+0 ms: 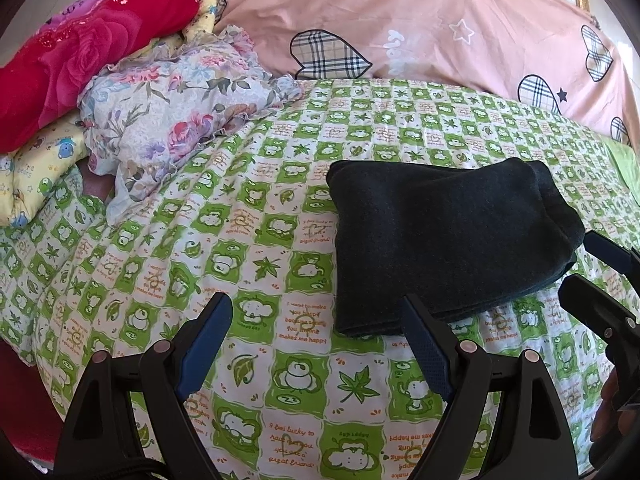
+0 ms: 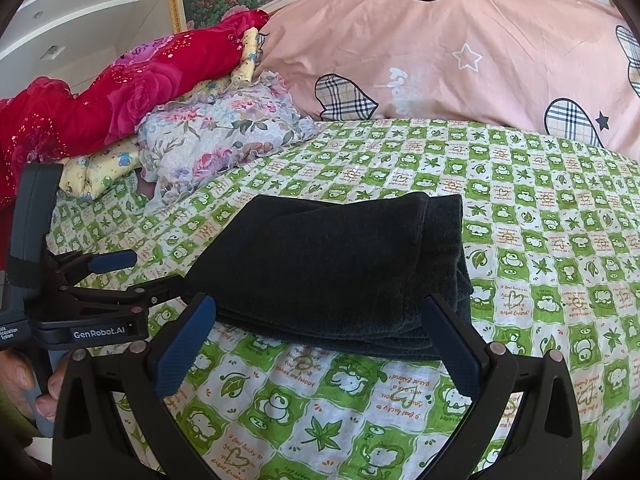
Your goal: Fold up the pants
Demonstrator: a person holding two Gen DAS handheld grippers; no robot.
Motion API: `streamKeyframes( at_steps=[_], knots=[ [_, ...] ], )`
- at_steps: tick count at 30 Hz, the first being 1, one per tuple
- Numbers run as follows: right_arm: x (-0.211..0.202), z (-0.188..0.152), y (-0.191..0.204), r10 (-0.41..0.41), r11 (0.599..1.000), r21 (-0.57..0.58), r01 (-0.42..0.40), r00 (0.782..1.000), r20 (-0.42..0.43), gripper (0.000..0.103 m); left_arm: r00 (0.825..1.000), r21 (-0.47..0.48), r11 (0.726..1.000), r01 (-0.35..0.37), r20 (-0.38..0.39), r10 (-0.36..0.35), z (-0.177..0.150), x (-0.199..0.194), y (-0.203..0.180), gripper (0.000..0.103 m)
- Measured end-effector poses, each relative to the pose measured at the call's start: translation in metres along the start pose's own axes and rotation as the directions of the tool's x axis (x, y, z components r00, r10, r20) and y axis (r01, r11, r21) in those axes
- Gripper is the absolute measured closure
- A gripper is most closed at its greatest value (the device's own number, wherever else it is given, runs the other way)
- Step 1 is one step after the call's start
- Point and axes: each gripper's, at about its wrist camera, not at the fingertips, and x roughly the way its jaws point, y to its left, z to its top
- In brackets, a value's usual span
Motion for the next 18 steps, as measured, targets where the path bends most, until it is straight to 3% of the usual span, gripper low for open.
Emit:
streamKeyframes(
  at_steps=[18],
  knots=[
    [0.000, 0.012, -0.023, -0.050, 0.997, 0.052, 0.051, 0.999, -0.012, 0.001, 0.999, 0.004, 1.000, 0.020, -0.031, -0.020, 0.015, 0.008, -0.006, 0.017]
  ],
)
